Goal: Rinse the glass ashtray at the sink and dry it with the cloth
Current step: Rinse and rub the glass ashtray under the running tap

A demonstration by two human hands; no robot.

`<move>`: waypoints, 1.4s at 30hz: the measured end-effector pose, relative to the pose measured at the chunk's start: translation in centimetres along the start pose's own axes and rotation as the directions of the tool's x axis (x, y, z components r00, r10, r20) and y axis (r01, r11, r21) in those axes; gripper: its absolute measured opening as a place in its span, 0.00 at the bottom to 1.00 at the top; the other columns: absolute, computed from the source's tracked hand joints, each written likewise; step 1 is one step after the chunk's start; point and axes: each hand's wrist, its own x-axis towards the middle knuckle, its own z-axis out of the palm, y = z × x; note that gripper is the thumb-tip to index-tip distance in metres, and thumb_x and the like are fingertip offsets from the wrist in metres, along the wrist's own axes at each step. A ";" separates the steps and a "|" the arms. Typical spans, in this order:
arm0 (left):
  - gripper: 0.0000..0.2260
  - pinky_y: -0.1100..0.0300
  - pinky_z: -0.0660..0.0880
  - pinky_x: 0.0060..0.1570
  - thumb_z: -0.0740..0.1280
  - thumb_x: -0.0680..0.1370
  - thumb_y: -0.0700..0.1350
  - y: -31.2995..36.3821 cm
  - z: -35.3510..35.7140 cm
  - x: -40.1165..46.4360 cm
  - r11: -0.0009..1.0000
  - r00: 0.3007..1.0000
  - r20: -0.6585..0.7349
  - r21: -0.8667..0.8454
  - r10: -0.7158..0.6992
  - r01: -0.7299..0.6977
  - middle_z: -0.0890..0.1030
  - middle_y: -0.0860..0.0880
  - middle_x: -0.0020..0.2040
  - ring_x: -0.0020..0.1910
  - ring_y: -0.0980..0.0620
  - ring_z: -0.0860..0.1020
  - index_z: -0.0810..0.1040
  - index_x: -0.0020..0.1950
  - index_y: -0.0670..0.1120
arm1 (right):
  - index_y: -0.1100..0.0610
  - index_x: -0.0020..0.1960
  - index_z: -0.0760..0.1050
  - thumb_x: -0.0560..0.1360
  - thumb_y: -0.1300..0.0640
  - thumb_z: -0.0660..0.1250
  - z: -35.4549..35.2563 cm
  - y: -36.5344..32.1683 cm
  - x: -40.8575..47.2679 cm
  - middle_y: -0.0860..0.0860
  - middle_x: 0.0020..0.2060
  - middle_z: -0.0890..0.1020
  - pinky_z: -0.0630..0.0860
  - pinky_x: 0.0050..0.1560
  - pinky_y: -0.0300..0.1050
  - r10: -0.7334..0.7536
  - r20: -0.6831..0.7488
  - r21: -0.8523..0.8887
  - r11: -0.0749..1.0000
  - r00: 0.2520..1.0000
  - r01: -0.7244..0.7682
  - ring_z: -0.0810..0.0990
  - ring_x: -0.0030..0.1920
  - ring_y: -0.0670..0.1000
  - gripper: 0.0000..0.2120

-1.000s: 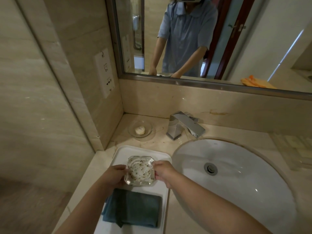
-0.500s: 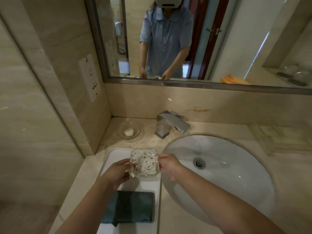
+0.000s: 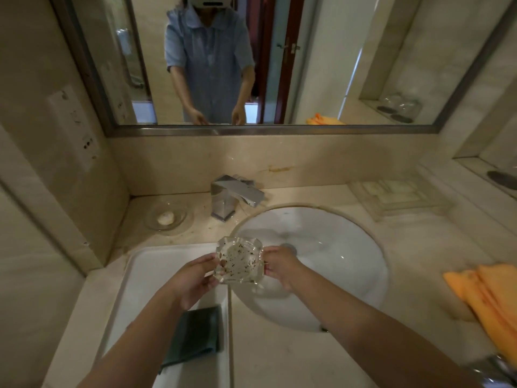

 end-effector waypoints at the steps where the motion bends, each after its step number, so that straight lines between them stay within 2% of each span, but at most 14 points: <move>1: 0.08 0.62 0.72 0.41 0.60 0.80 0.40 -0.2 0.5 0.2 1.000 1.000 0.018 -0.004 0.001 -0.001 0.80 0.45 0.46 0.42 0.51 0.74 0.78 0.54 0.43 | 0.57 0.32 0.70 0.74 0.72 0.58 -0.5 0.1 -0.1 0.53 0.32 0.75 0.75 0.37 0.38 0.009 -0.005 0.010 1.000 1.000 -0.009 0.74 0.33 0.49 0.16; 6: 0.10 0.64 0.74 0.34 0.61 0.80 0.40 -0.9 2.8 1.3 0.999 0.995 0.099 -0.036 -0.019 0.022 0.79 0.46 0.45 0.37 0.53 0.76 0.74 0.60 0.45 | 0.61 0.42 0.73 0.75 0.72 0.55 -3.3 0.4 -0.7 0.54 0.38 0.76 0.74 0.36 0.37 0.033 -0.028 0.053 0.998 0.999 -0.032 0.74 0.35 0.48 0.11; 8: 0.10 0.62 0.77 0.35 0.61 0.80 0.40 -1.0 3.7 1.7 0.998 0.988 0.149 -0.055 -0.026 0.034 0.82 0.47 0.41 0.33 0.55 0.79 0.74 0.61 0.45 | 0.67 0.54 0.75 0.75 0.72 0.56 -4.4 0.4 -0.7 0.61 0.47 0.80 0.74 0.39 0.40 0.010 -0.055 0.063 0.998 0.998 -0.006 0.76 0.40 0.52 0.12; 10: 0.10 0.60 0.78 0.40 0.61 0.79 0.40 -1.1 4.7 2.0 0.997 0.983 0.182 -0.070 -0.030 0.044 0.85 0.48 0.41 0.35 0.54 0.81 0.74 0.60 0.47 | 0.71 0.59 0.72 0.75 0.72 0.56 -5.5 0.2 -0.4 0.67 0.55 0.79 0.73 0.39 0.41 0.000 -0.084 0.073 0.997 0.996 0.006 0.75 0.44 0.54 0.15; 13: 0.13 0.61 0.80 0.39 0.61 0.80 0.41 -1.1 6.3 2.5 0.997 0.981 0.191 -0.073 -0.016 0.030 0.80 0.44 0.55 0.40 0.51 0.82 0.72 0.64 0.46 | 0.69 0.52 0.77 0.74 0.72 0.57 -6.9 0.0 0.3 0.62 0.45 0.77 0.73 0.37 0.41 -0.012 -0.081 0.111 0.994 0.997 0.021 0.75 0.38 0.53 0.11; 16: 0.16 0.63 0.80 0.33 0.60 0.80 0.39 -1.4 7.8 3.2 0.994 0.987 0.162 -0.105 -0.011 0.028 0.79 0.44 0.57 0.35 0.52 0.83 0.69 0.68 0.45 | 0.61 0.39 0.76 0.74 0.70 0.58 -8.1 -0.1 1.3 0.60 0.42 0.77 0.75 0.39 0.42 -0.016 -0.060 0.106 0.994 0.998 0.023 0.75 0.37 0.53 0.11; 22: 0.16 0.62 0.81 0.33 0.60 0.79 0.39 -1.6 10.0 5.2 0.983 0.995 0.096 -0.186 0.007 0.011 0.82 0.46 0.51 0.35 0.52 0.84 0.70 0.67 0.48 | 0.69 0.51 0.78 0.74 0.69 0.59 -10.2 -1.0 5.4 0.62 0.45 0.79 0.78 0.51 0.50 -0.007 -0.005 0.007 1.000 1.000 0.007 0.78 0.44 0.55 0.11; 25: 0.13 0.61 0.81 0.35 0.61 0.79 0.40 -2.1 10.9 6.1 0.969 0.998 0.057 -0.248 0.028 -0.013 0.85 0.46 0.47 0.37 0.51 0.84 0.74 0.63 0.49 | 0.65 0.48 0.79 0.73 0.69 0.59 -11.1 -1.7 7.1 0.59 0.42 0.81 0.79 0.41 0.44 -0.005 0.059 -0.017 1.000 0.998 0.006 0.79 0.38 0.52 0.10; 30: 0.11 0.61 0.81 0.36 0.60 0.79 0.39 -3.1 12.2 7.6 0.955 0.993 -0.063 -0.272 0.102 -0.115 0.84 0.45 0.51 0.42 0.49 0.83 0.76 0.60 0.47 | 0.60 0.42 0.78 0.74 0.67 0.57 -11.8 -2.5 10.0 0.58 0.43 0.80 0.79 0.46 0.47 -0.031 0.159 -0.092 0.995 0.987 0.046 0.79 0.41 0.54 0.11; 32: 0.11 0.61 0.81 0.36 0.59 0.79 0.39 -3.5 12.4 7.9 0.946 0.986 -0.119 -0.290 0.117 -0.147 0.83 0.45 0.51 0.42 0.48 0.83 0.76 0.59 0.46 | 0.58 0.39 0.78 0.75 0.66 0.58 -11.7 -2.7 10.8 0.56 0.40 0.80 0.79 0.41 0.44 -0.043 0.213 -0.124 0.990 0.976 0.070 0.79 0.37 0.52 0.12; 37: 0.13 0.61 0.81 0.35 0.58 0.80 0.38 -4.1 12.2 7.7 0.928 0.966 -0.221 -0.314 0.136 -0.202 0.80 0.44 0.53 0.41 0.49 0.83 0.74 0.63 0.45 | 0.57 0.47 0.78 0.76 0.62 0.60 -10.8 -3.1 12.2 0.52 0.36 0.79 0.73 0.27 0.35 -0.002 0.335 -0.193 0.979 0.942 0.070 0.77 0.32 0.48 0.08; 38: 0.13 0.61 0.81 0.35 0.58 0.80 0.37 -4.2 12.0 7.6 0.921 0.961 -0.243 -0.327 0.133 -0.211 0.80 0.44 0.52 0.39 0.50 0.83 0.74 0.63 0.44 | 0.58 0.50 0.77 0.76 0.61 0.60 -10.4 -3.2 12.4 0.53 0.37 0.79 0.74 0.27 0.35 0.011 0.349 -0.212 0.975 0.937 0.068 0.77 0.33 0.49 0.08; 40: 0.13 0.61 0.81 0.34 0.58 0.80 0.37 -4.4 11.5 7.2 0.913 0.951 -0.281 -0.340 0.129 -0.225 0.80 0.45 0.52 0.36 0.52 0.84 0.73 0.63 0.44 | 0.61 0.53 0.77 0.75 0.62 0.60 -9.5 -3.3 12.6 0.55 0.41 0.80 0.78 0.37 0.40 0.033 0.370 -0.230 0.972 0.928 0.057 0.79 0.38 0.52 0.10; 42: 0.13 0.60 0.81 0.35 0.58 0.80 0.37 -4.4 11.0 6.9 0.909 0.942 -0.309 -0.342 0.130 -0.238 0.80 0.45 0.52 0.36 0.52 0.84 0.73 0.63 0.44 | 0.61 0.51 0.77 0.75 0.62 0.59 -8.5 -3.4 12.6 0.55 0.40 0.80 0.78 0.43 0.44 0.026 0.402 -0.255 0.963 0.915 0.084 0.79 0.40 0.54 0.09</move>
